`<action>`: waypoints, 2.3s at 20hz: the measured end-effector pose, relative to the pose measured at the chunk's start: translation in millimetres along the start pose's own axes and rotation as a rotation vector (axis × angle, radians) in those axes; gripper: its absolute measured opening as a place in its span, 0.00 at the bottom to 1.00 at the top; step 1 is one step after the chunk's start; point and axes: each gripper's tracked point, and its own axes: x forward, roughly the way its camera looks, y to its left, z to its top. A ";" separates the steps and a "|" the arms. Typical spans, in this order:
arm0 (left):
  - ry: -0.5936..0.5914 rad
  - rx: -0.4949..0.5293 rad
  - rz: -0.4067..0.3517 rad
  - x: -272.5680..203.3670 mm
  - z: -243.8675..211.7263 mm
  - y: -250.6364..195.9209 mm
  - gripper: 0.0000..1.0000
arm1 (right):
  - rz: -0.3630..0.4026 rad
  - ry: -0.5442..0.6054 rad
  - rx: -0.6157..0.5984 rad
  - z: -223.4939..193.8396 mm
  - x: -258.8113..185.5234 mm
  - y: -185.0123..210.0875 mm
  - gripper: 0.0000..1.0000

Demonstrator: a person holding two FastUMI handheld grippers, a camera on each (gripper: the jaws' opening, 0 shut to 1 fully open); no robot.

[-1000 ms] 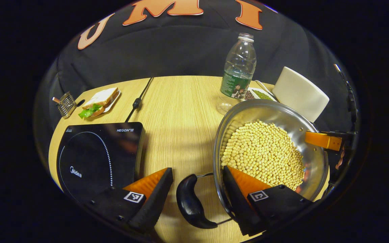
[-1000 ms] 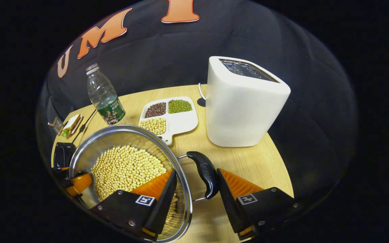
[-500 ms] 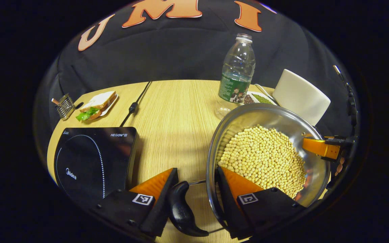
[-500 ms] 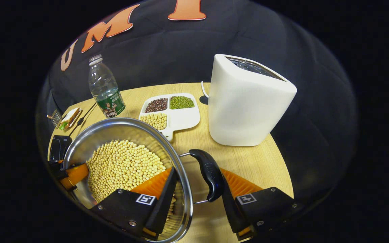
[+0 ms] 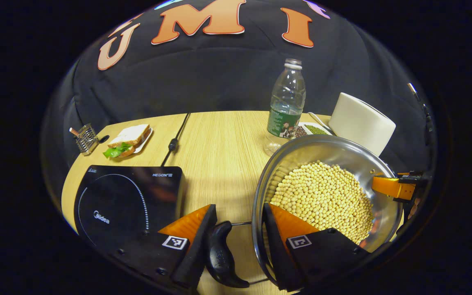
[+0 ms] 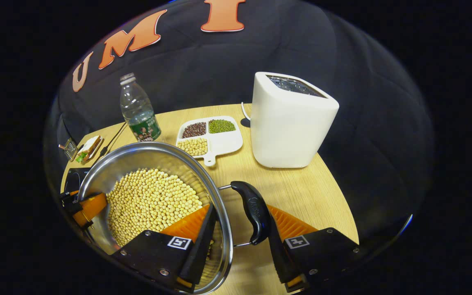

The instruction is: First push the handle of the pot to place it horizontally, then grasp the pot with both hands and set it on the induction cooktop.

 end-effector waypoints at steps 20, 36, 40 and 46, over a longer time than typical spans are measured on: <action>-0.141 -0.075 0.069 -116.2 20.9 152.3 0.74 | 0.083 -0.159 -0.137 36.1 -105.5 149.7 0.66; -0.143 -0.140 0.170 -164.4 14.8 288.8 0.74 | 0.203 -0.202 -0.226 46.2 -129.6 284.8 0.66; -0.140 -0.149 0.193 -171.6 12.9 316.2 0.74 | 0.226 -0.203 -0.243 36.7 -131.3 312.7 0.66; -0.135 -0.130 0.199 -171.6 10.2 340.6 0.74 | 0.237 -0.194 -0.255 27.5 -130.7 335.6 0.66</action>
